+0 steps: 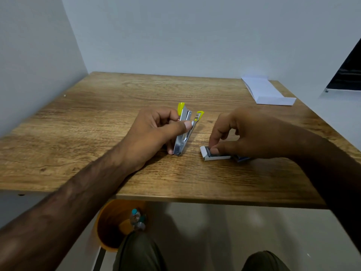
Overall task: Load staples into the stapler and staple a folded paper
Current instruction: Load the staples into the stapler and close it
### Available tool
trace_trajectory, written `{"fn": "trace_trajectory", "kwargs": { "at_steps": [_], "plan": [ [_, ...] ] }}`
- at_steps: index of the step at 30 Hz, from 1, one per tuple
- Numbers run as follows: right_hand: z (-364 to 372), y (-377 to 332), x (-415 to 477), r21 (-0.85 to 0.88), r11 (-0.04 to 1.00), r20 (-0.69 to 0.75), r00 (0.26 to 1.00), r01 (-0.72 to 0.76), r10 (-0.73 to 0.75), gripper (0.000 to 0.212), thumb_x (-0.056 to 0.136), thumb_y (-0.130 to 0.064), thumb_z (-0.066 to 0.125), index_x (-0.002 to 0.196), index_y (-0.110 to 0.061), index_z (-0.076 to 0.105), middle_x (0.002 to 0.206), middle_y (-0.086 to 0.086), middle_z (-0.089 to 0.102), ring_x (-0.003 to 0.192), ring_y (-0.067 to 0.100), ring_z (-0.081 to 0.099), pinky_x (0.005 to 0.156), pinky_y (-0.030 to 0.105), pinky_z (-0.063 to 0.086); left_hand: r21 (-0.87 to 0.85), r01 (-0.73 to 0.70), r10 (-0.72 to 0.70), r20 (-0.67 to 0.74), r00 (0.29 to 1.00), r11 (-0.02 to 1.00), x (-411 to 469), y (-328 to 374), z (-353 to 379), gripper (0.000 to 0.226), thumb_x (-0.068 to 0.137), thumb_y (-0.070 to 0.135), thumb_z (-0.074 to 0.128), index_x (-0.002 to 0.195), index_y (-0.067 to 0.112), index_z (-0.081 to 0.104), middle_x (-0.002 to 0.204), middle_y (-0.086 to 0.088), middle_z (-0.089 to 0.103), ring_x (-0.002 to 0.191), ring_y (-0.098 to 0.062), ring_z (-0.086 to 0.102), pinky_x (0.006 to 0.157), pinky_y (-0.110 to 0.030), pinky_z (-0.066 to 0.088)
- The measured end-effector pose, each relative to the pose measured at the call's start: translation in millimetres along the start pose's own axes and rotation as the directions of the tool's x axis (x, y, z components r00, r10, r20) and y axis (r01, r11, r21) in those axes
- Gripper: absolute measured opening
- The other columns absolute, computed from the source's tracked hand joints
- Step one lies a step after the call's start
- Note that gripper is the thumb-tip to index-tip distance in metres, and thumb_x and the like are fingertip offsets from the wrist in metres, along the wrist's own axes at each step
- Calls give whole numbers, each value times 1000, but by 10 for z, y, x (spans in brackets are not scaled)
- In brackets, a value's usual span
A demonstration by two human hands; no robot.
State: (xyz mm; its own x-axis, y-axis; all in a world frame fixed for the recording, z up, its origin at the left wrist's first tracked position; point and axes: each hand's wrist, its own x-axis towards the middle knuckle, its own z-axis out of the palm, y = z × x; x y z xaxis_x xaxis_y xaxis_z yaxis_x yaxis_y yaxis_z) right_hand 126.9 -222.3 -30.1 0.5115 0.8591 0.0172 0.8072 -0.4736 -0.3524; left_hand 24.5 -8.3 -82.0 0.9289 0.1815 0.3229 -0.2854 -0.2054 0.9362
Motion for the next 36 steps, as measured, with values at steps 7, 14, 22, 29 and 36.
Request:
{"fn": "trace_trajectory", "kwargs": {
  "at_steps": [7,14,22,29,36],
  "plan": [
    [-60,-159,-33,-268,963,10,1000,-2,5,13,84,-52,74,95,-47,73,101,-22,64,89,-4,56,58,4,34,17,-13,13,3,1000,1000,-13,38,12,33,91,11,72,77,-16,60,61,-30,52,42,-13,51,42,-22,44],
    [-90,-222,-56,-260,965,23,999,32,-27,9,86,-46,72,95,-45,74,104,-22,66,97,-2,57,80,25,47,18,11,-11,-9,1000,1000,-12,52,18,24,90,9,73,73,-5,63,52,-5,53,40,-8,51,42,-21,44],
    [-154,-158,-66,-153,986,-8,998,67,-69,8,89,-34,73,94,-40,75,87,-24,74,84,-6,65,73,28,52,18,3,-3,-5,1000,1000,-6,51,9,31,91,11,73,74,-12,59,54,-9,52,42,-11,50,43,-24,45],
    [-289,13,-310,-21,998,88,995,57,-55,17,80,-59,71,96,-53,73,93,-30,74,90,-3,68,73,30,53,20,0,0,10,1000,1000,-5,49,2,33,91,15,73,77,-12,60,60,-22,56,44,-15,52,45,-26,45],
    [-209,50,-490,-64,995,88,993,80,-74,18,69,-59,80,84,-52,72,88,-31,70,84,-1,65,67,17,50,38,8,-8,3,1000,999,-6,19,-7,34,89,18,75,76,-11,60,58,-18,57,44,-17,52,45,-25,45]
  ]
}}
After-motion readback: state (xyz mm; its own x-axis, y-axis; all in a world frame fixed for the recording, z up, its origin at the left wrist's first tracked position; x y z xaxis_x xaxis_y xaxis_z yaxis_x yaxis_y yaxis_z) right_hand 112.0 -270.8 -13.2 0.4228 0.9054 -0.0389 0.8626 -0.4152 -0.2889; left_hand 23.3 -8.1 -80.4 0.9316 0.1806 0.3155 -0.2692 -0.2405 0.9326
